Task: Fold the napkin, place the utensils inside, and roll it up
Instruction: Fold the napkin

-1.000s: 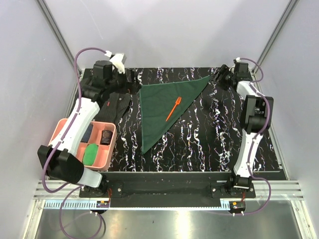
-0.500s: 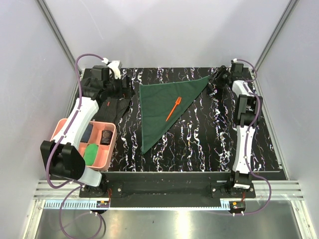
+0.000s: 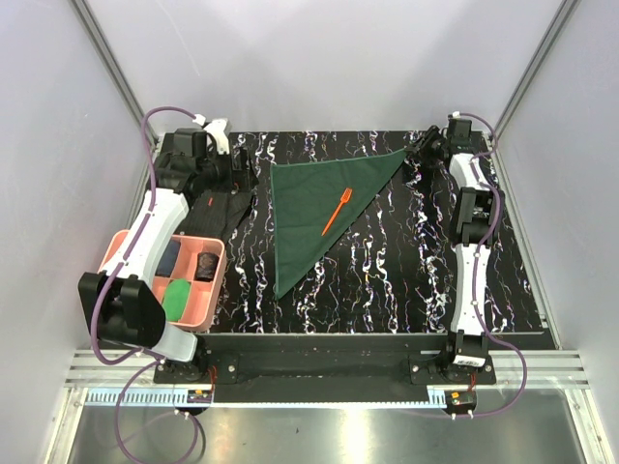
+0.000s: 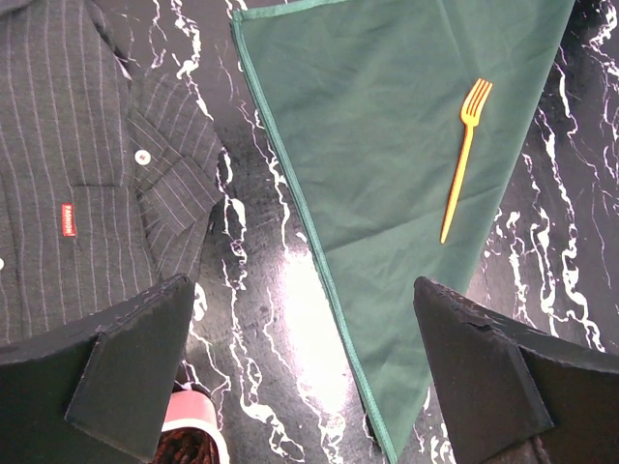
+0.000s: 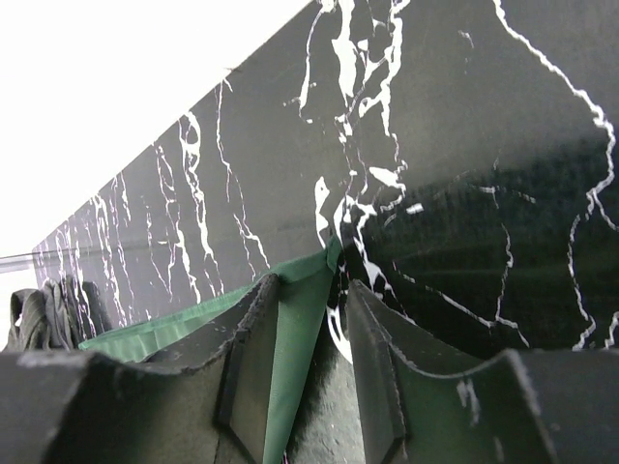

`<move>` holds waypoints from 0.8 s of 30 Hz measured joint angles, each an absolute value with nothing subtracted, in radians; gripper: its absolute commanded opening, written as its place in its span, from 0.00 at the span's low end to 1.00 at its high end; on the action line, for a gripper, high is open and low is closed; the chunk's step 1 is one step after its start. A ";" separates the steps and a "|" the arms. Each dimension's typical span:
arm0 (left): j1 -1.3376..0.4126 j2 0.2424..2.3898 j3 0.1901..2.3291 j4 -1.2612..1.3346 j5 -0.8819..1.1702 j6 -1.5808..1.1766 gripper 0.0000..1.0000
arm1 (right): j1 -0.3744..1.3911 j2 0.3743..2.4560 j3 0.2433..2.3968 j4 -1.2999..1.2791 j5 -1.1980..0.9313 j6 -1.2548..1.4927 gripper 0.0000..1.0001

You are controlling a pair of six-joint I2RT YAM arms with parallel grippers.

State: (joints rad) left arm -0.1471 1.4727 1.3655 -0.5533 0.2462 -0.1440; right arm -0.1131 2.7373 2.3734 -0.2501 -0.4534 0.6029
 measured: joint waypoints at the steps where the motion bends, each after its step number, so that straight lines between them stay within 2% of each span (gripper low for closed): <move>1: -0.145 1.473 1.365 -0.553 0.251 -0.147 0.99 | -0.113 2.746 2.390 -0.261 -0.453 0.603 0.41; 7: -0.134 1.473 1.364 -0.551 0.275 -0.155 0.99 | -0.113 2.784 2.470 -0.316 -0.452 0.604 0.38; 17: -0.118 1.473 1.364 -0.550 0.299 -0.162 0.99 | -0.113 2.834 2.563 -0.380 -0.453 0.620 0.27; 20: -0.114 1.473 1.364 -0.550 0.305 -0.163 0.99 | -0.113 2.846 2.582 -0.390 -0.455 0.627 0.21; 24: -0.109 1.473 1.358 -0.545 0.311 -0.165 0.99 | -0.114 2.856 2.595 -0.398 -0.454 0.639 0.08</move>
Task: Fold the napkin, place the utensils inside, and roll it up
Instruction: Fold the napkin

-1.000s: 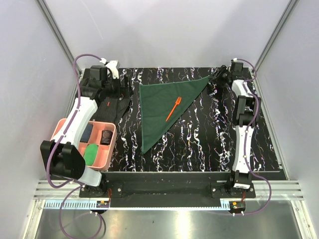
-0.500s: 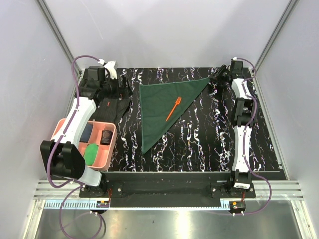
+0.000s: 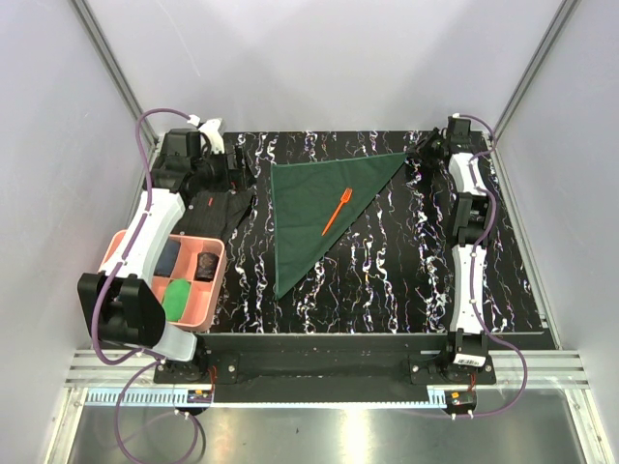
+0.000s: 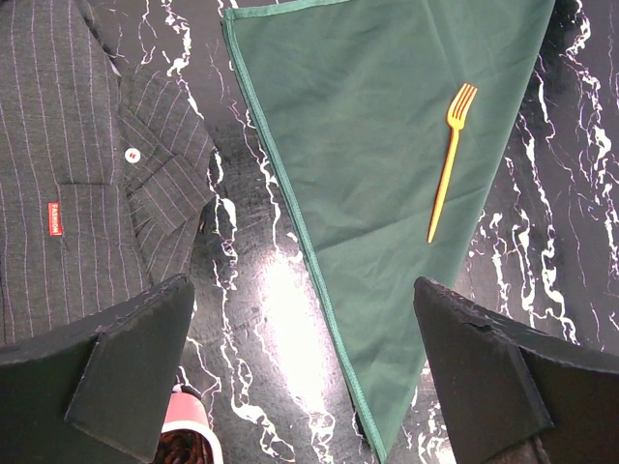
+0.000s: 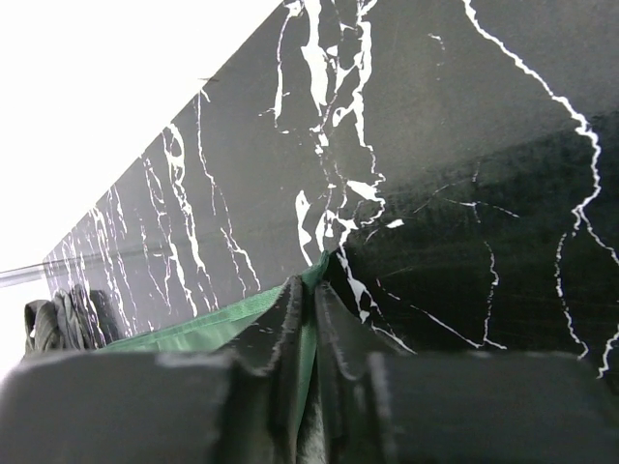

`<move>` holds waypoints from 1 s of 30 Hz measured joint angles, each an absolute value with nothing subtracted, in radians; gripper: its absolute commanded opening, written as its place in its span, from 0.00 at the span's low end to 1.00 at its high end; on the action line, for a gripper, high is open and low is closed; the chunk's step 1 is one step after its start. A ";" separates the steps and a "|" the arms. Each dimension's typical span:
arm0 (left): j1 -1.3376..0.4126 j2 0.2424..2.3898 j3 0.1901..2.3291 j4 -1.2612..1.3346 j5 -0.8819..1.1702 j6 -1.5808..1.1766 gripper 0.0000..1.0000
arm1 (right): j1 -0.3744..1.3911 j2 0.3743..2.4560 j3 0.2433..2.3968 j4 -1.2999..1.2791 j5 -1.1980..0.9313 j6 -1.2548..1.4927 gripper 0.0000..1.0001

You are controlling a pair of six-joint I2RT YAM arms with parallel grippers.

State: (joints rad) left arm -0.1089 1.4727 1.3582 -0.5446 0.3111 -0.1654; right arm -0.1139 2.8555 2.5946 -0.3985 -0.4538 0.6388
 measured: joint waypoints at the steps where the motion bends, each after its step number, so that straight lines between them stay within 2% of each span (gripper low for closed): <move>1: -0.108 1.473 1.357 -0.543 0.311 -0.166 0.99 | -0.114 2.859 2.597 -0.398 -0.455 0.642 0.01; 11: -0.105 1.472 1.348 -0.538 0.319 -0.166 0.99 | -0.117 2.844 2.558 -0.370 -0.448 0.650 0.00; 23: -0.104 1.461 1.337 -0.521 0.363 -0.174 0.99 | -0.136 2.658 2.289 -0.302 -0.447 0.627 0.00; 30: -0.104 1.459 1.331 -0.521 0.386 -0.185 0.99 | -0.113 2.420 2.037 -0.189 -0.517 0.602 0.00</move>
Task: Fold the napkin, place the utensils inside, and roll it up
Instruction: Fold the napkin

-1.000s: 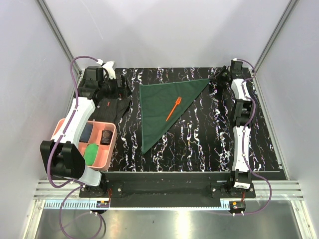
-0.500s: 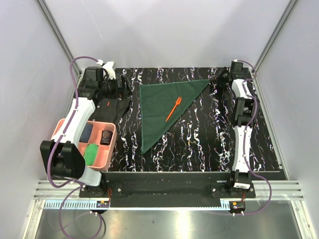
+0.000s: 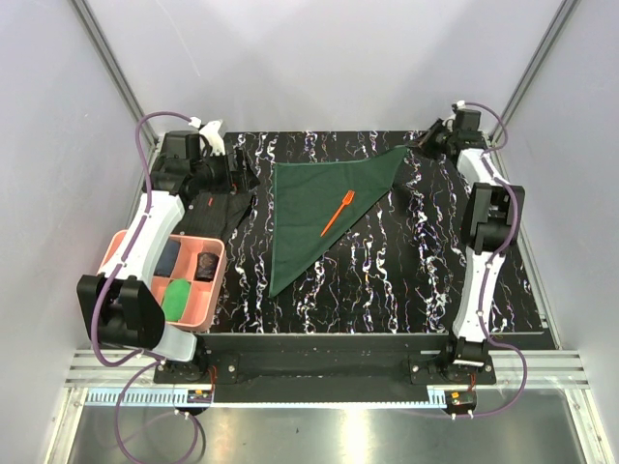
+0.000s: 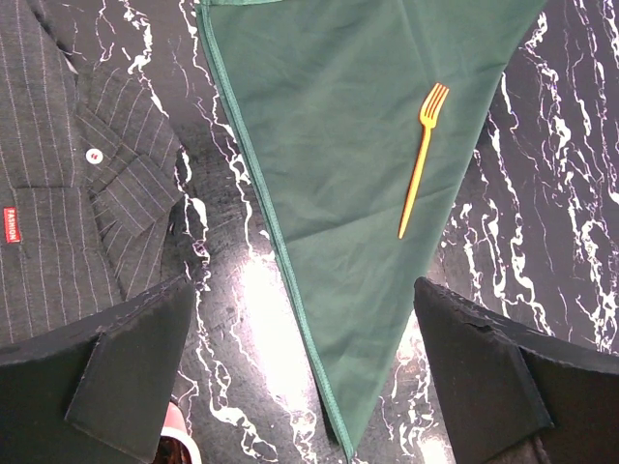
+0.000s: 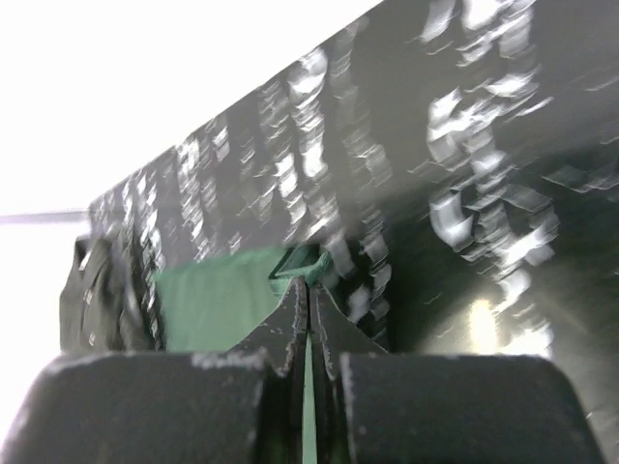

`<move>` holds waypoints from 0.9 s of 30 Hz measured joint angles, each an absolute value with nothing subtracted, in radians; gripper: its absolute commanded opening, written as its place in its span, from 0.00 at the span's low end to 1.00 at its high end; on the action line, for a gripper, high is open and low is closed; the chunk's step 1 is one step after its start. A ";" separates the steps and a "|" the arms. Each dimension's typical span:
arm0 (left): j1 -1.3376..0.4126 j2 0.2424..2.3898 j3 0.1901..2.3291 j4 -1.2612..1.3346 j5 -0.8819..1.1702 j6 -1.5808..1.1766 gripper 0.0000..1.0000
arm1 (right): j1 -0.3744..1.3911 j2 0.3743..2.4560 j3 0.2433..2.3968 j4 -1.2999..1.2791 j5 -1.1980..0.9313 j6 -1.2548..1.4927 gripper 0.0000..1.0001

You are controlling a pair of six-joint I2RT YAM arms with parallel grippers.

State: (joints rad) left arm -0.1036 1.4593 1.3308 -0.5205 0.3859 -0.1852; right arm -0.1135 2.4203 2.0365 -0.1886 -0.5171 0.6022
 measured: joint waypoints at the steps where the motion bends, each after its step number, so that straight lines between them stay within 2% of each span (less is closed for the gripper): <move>1: -0.104 1.459 1.331 -0.520 0.389 -0.186 0.99 | -0.102 2.385 1.992 -0.170 -0.520 0.600 0.00; 7: -0.104 1.456 1.320 -0.509 0.412 -0.197 0.99 | 0.035 2.174 1.659 -0.014 -0.558 0.612 0.00; 11: -0.104 1.451 1.316 -0.500 0.432 -0.209 0.99 | 0.149 2.127 1.502 0.069 -0.587 0.646 0.00; 17: -0.104 1.429 1.315 -0.495 0.452 -0.215 0.99 | 0.233 2.099 1.371 0.112 -0.604 0.693 0.00; 27: -0.104 1.400 1.315 -0.476 0.472 -0.219 0.99 | 0.256 1.973 1.307 0.161 -0.604 0.723 0.00</move>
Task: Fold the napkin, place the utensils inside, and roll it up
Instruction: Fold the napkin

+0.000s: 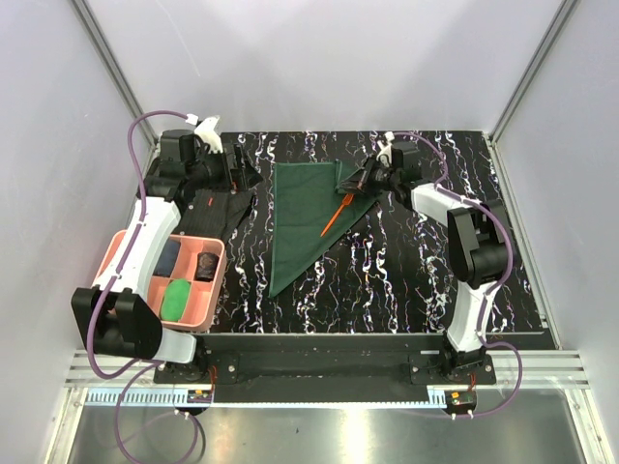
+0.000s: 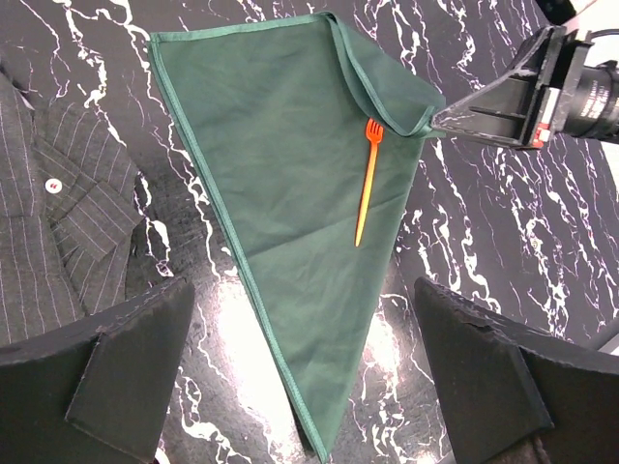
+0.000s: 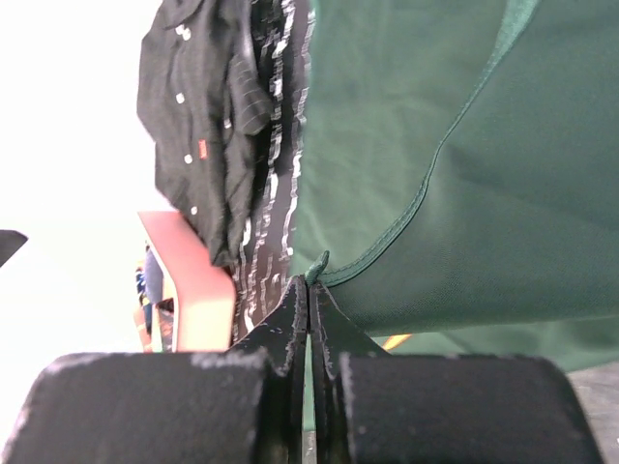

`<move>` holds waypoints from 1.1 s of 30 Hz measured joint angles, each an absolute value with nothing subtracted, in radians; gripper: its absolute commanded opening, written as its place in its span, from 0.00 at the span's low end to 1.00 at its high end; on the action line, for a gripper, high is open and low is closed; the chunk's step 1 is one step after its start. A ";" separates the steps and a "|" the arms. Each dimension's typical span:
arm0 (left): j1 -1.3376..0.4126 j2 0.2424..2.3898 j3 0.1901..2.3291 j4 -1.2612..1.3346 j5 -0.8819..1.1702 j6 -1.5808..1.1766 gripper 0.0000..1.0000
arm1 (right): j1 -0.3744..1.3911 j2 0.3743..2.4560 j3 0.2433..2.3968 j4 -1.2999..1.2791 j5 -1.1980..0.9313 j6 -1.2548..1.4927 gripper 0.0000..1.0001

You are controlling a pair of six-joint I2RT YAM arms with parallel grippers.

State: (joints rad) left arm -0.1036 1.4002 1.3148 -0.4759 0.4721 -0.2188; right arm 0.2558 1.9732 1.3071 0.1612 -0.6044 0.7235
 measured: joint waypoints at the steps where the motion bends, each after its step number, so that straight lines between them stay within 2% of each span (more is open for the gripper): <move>1: -0.104 1.399 1.315 -0.476 0.472 -0.219 0.99 | 0.264 1.964 1.305 0.163 -0.605 0.728 0.00; 13: -0.104 1.394 1.315 -0.476 0.480 -0.231 0.99 | 0.370 1.957 1.251 0.176 -0.607 0.762 0.00; 33: -0.104 1.388 1.308 -0.467 0.510 -0.243 0.99 | 0.434 1.957 1.131 0.265 -0.591 0.867 0.00</move>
State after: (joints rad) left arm -0.1036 1.3884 1.3079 -0.4667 0.5098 -0.2428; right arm 0.4339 1.9572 1.1313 0.2649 -0.5911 0.8669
